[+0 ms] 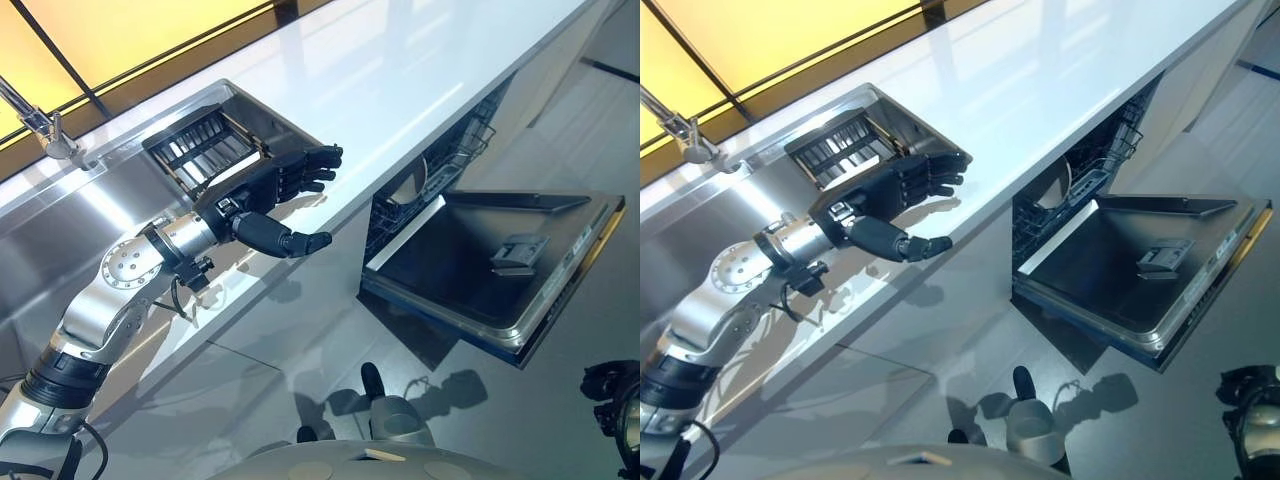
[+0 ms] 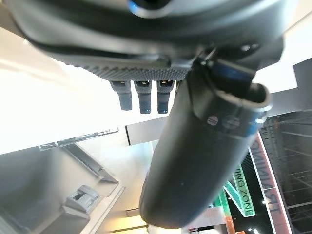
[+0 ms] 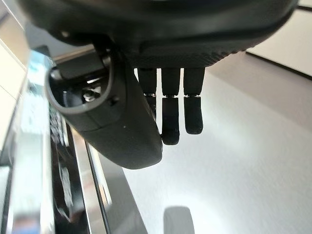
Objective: Pick up plates and place into dishwasher.
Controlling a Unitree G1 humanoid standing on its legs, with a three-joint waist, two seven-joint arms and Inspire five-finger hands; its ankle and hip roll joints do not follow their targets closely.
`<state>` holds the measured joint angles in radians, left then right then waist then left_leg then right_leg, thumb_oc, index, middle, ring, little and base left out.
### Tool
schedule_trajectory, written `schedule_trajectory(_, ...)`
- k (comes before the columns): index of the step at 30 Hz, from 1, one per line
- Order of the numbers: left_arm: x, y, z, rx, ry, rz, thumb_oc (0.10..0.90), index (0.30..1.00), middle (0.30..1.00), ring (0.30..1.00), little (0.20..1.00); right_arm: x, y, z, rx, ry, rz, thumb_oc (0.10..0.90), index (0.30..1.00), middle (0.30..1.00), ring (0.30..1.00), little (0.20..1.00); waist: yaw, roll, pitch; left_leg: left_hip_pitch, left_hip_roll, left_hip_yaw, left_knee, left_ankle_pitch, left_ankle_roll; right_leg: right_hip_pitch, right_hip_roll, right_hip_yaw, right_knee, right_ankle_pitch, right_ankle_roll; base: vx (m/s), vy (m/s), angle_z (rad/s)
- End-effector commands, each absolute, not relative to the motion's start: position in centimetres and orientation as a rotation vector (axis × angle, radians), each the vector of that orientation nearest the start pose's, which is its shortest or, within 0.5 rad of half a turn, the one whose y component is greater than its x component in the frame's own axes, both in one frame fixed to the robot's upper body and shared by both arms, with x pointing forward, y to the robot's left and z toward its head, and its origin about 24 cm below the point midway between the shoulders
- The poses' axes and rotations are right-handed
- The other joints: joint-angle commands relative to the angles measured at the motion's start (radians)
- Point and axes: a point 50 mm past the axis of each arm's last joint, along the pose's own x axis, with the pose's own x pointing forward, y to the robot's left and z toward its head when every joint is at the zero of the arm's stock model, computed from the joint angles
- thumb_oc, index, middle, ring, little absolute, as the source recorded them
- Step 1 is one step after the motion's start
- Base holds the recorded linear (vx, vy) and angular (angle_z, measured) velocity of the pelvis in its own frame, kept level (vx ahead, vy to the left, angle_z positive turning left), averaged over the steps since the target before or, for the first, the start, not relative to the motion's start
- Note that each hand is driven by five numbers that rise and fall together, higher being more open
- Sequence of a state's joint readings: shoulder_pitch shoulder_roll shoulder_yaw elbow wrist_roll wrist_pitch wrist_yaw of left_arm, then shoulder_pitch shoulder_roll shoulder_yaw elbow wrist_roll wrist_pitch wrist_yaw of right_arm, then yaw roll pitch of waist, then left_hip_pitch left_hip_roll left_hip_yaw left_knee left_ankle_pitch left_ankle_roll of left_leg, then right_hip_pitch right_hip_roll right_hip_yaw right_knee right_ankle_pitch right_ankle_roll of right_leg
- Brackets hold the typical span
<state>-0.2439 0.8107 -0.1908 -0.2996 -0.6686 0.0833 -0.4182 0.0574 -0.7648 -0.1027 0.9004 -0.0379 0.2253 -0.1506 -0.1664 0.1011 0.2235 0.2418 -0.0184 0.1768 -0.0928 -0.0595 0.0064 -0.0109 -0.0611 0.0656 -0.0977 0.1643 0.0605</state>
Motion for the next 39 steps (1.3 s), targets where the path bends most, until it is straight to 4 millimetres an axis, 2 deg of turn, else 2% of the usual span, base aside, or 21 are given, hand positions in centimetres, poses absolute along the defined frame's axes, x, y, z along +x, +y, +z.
schedule_trajectory(1,25.7,15.1,21.3,0.248,-0.460,-0.879,0.800,0.900,0.900,0.900,0.900,14.8,-44.7,0.5,-0.824,0.910,-0.723,0.100,0.300,0.300,0.300,0.200,0.020,0.032,0.012,-0.108,0.012,-0.067,0.008,0.061,0.011,0.054,0.002,-0.046,0.108,-0.120,0.022,-0.06,-0.044,0.17)
schedule_trajectory(2,25.7,14.6,21.2,0.253,-0.468,-0.886,0.800,0.900,0.900,0.900,0.900,15.4,-44.4,0.1,-0.818,0.928,-0.724,0.100,0.300,0.300,0.300,0.200,0.030,0.055,0.029,-0.118,0.008,-0.075,0.015,0.064,0.008,0.051,-0.005,-0.050,0.110,-0.124,0.018,-0.09,-0.054,0.19)
schedule_trajectory(3,25.7,14.5,21.3,0.248,-0.473,-0.888,0.800,0.900,0.900,0.900,0.900,15.5,-44.3,-0.1,-0.810,0.941,-0.729,0.100,0.300,0.300,0.300,0.200,0.035,0.068,0.037,-0.123,0.006,-0.078,0.018,0.067,0.005,0.047,-0.009,-0.054,0.112,-0.125,0.016,-0.08,-0.049,0.15)
schedule_trajectory(4,25.7,14.5,21.3,0.248,-0.473,-0.888,0.800,0.900,0.900,0.900,0.900,15.5,-44.3,-0.1,-0.810,0.941,-0.729,0.100,0.300,0.300,0.300,0.200,0.035,0.068,0.037,-0.123,0.006,-0.078,0.018,0.067,0.005,0.047,-0.009,-0.054,0.112,-0.125,0.016,-0.07,-0.029,0.08)
schedule_trajectory(5,25.7,14.2,21.5,0.239,-0.488,-0.891,0.800,0.900,0.900,0.900,0.900,15.7,-44.3,-0.3,-0.799,0.958,-0.736,0.100,0.300,0.300,0.300,0.200,0.042,0.091,0.051,-0.134,0.003,-0.084,0.026,0.071,0.002,0.044,-0.015,-0.062,0.114,-0.127,0.012,-0.06,-0.017,0.07)
schedule_trajectory(7,25.6,14.0,21.7,0.234,-0.500,-0.889,0.800,0.900,0.900,0.900,0.900,15.9,-44.2,-0.4,-0.785,0.971,-0.743,0.100,0.300,0.300,0.300,0.200,0.046,0.107,0.061,-0.140,0.000,-0.089,0.033,0.072,-0.001,0.041,-0.020,-0.068,0.118,-0.129,0.010,-0.07,-0.015,0.16)
schedule_trajectory(8,25.6,13.8,21.9,0.222,-0.513,-0.892,0.800,0.900,0.900,0.900,0.900,16.0,-44.1,-0.8,-0.764,0.992,-0.741,0.100,0.300,0.300,0.300,0.200,0.055,0.129,0.071,-0.148,-0.004,-0.093,0.041,0.074,-0.005,0.040,-0.028,-0.077,0.121,-0.133,0.007,-0.07,-0.009,0.23)
schedule_trajectory(15,25.3,12.8,21.5,0.195,-0.522,-0.934,0.800,0.900,0.900,0.900,0.900,17.7,-43.0,-1.0,-0.690,0.940,-0.807,0.100,0.300,0.300,0.300,0.200,0.081,0.181,0.086,-0.158,-0.020,-0.124,0.059,0.075,-0.008,0.050,-0.050,-0.102,0.127,-0.143,0.000,-0.03,-0.015,0.12)
schedule_trajectory(16,25.2,12.6,21.4,0.190,-0.523,-0.943,0.800,0.900,0.900,0.900,0.900,18.3,-42.9,-0.7,-0.664,0.904,-0.828,0.100,0.300,0.300,0.300,0.200,0.084,0.189,0.089,-0.159,-0.023,-0.129,0.062,0.075,-0.008,0.049,-0.054,-0.105,0.129,-0.144,-0.001,-0.03,0.012,0.14)
schedule_trajectory(17,25.2,12.3,21.4,0.184,-0.523,-0.951,0.800,0.900,0.900,0.900,0.900,19.8,-42.6,0.2,-0.631,0.825,-0.856,0.100,0.300,0.300,0.300,0.200,0.089,0.200,0.091,-0.161,-0.028,-0.136,0.065,0.074,-0.008,0.050,-0.056,-0.106,0.130,-0.144,-0.002,-0.02,0.013,0.14)
schedule_trajectory(19,25.3,12.1,21.3,0.184,-0.523,-0.951,0.800,0.900,0.900,0.900,0.900,21.1,-42.2,0.9,-0.635,0.759,-0.862,0.100,0.300,0.300,0.300,0.200,0.090,0.204,0.093,-0.162,-0.030,-0.140,0.066,0.074,-0.008,0.050,-0.056,-0.105,0.131,-0.144,-0.003,-0.01,0.013,0.09)
schedule_trajectory(20,25.3,11.9,21.3,0.182,-0.524,-0.950,0.800,0.900,0.900,0.900,0.900,22.7,-41.6,1.9,-0.628,0.667,-0.870,0.100,0.300,0.300,0.300,0.200,0.091,0.208,0.093,-0.162,-0.032,-0.143,0.065,0.074,-0.007,0.051,-0.055,-0.103,0.130,-0.145,-0.004,0.00,0.000,0.00)
schedule_trajectory(23,25.2,11.7,21.2,0.178,-0.523,-0.940,0.800,0.900,0.900,0.900,0.900,26.3,-39.6,4.4,-0.629,0.458,-0.835,0.100,0.300,0.300,0.300,0.200,0.093,0.209,0.083,-0.160,-0.033,-0.149,0.057,0.074,-0.003,0.051,-0.052,-0.101,0.131,-0.147,-0.007,0.00,0.000,0.00)
schedule_trajectory(26,25.3,12.0,21.1,0.179,-0.516,-0.931,0.800,0.900,0.900,0.900,0.900,27.8,-38.4,5.9,-0.665,0.343,-0.778,0.100,0.300,0.300,0.300,0.200,0.092,0.202,0.075,-0.155,-0.033,-0.146,0.050,0.074,0.000,0.050,-0.050,-0.100,0.132,-0.146,-0.006,0.00,0.000,0.00)
schedule_trajectory(27,25.5,12.1,21.2,0.181,-0.508,-0.922,0.800,0.900,0.900,0.900,0.900,28.8,-37.6,6.9,-0.676,0.285,-0.732,0.100,0.300,0.300,0.300,0.200,0.089,0.192,0.069,-0.154,-0.032,-0.142,0.047,0.074,0.001,0.047,-0.047,-0.097,0.131,-0.144,-0.005,0.00,0.000,0.00)
schedule_trajectory(34,26.2,12.4,21.3,0.185,-0.463,-0.905,0.800,0.900,0.900,0.900,0.900,31.0,-35.5,9.3,-0.717,0.160,-0.584,0.100,0.300,0.300,0.300,0.200,0.089,0.152,0.043,-0.143,-0.029,-0.143,0.040,0.070,0.005,0.054,-0.032,-0.087,0.120,-0.138,-0.006,0.02,-0.016,-0.06)
schedule_trajectory(38,26.4,12.3,21.2,0.190,-0.446,-0.910,0.800,0.900,0.900,0.900,0.900,31.5,-34.9,9.6,-0.729,0.149,-0.554,0.100,0.300,0.300,0.300,0.200,0.096,0.140,0.033,-0.139,-0.029,-0.146,0.036,0.072,0.005,0.063,-0.028,-0.086,0.110,-0.133,-0.007,0.03,-0.031,-0.09)
schedule_trajectory(39,26.5,12.4,21.2,0.194,-0.434,-0.915,0.800,0.900,0.900,0.900,0.900,32.1,-34.4,10.1,-0.730,0.138,-0.534,0.100,0.300,0.300,0.300,0.200,0.104,0.126,0.024,-0.134,-0.026,-0.149,0.034,0.071,0.006,0.072,-0.024,-0.088,0.100,-0.129,-0.009,0.05,-0.062,-0.10)
